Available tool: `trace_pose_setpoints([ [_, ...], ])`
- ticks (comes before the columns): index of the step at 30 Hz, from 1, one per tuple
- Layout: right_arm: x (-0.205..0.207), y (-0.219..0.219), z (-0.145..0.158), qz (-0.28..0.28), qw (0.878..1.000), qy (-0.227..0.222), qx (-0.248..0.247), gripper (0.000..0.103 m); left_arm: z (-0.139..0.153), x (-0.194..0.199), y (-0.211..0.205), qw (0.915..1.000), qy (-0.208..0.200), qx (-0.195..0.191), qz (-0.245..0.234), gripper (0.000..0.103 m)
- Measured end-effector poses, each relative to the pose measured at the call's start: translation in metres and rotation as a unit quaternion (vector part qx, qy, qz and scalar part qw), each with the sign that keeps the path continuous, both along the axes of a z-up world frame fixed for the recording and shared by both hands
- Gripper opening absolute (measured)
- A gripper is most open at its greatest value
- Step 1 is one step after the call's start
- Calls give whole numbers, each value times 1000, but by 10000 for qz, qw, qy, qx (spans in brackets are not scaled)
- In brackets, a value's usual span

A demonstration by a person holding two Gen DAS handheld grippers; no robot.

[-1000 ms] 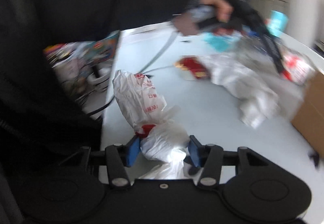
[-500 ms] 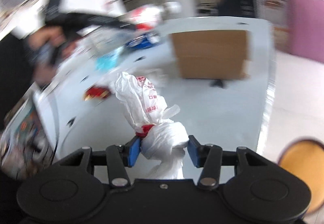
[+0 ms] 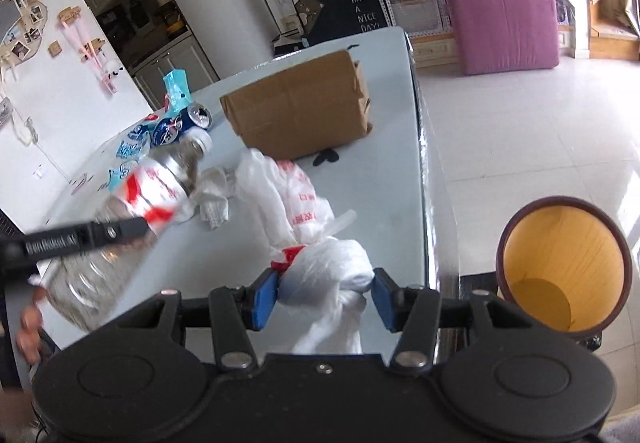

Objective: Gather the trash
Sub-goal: 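Grasp the clear plastic bottle with the left tool while the right tool grasps the white bag, then carry the bottle and bag with both tools over the trash bin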

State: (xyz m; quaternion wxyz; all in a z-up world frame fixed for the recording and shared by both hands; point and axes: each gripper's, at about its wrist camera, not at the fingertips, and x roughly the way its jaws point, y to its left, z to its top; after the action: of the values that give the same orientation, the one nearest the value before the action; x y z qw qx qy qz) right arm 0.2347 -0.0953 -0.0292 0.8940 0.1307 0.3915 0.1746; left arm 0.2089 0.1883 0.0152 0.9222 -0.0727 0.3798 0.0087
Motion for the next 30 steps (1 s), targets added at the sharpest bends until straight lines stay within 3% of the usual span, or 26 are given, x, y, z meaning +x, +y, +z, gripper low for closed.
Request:
trace_pose_setpoints([
  [2,-5,-3,0,108,9999,-13,-25,55,-7,-2,-4,9999,72,-87,96,68],
  [4,-8,-3,3,322,9994,-96,9,68,-14,-6,-6,9997,84,-88,191,70],
  [7,-13,-8,15,651,9973,-334,112,80,-17,-9,-7,9995,91,-240,210,69],
  [13,-5,-23,8,890,9947,-508,127,80,-24,-29,-14,9991,111,-361,188,70],
  [18,4,-28,-13,1016,9922,-171,703,72,-33,-38,-9,9978,185,-584,263,70],
  [22,5,-18,-17,1131,9901,-254,798,64,-30,-33,-10,9975,82,-674,209,70],
  [23,5,-16,-18,1127,9900,-249,811,63,-29,-31,-10,9975,83,-663,209,70],
  [26,5,-17,-19,1014,9912,-160,842,45,-29,-29,-14,9983,102,-538,218,67],
  [30,3,-17,-19,787,9933,-157,830,43,-28,-34,-23,9993,-41,-308,207,64],
])
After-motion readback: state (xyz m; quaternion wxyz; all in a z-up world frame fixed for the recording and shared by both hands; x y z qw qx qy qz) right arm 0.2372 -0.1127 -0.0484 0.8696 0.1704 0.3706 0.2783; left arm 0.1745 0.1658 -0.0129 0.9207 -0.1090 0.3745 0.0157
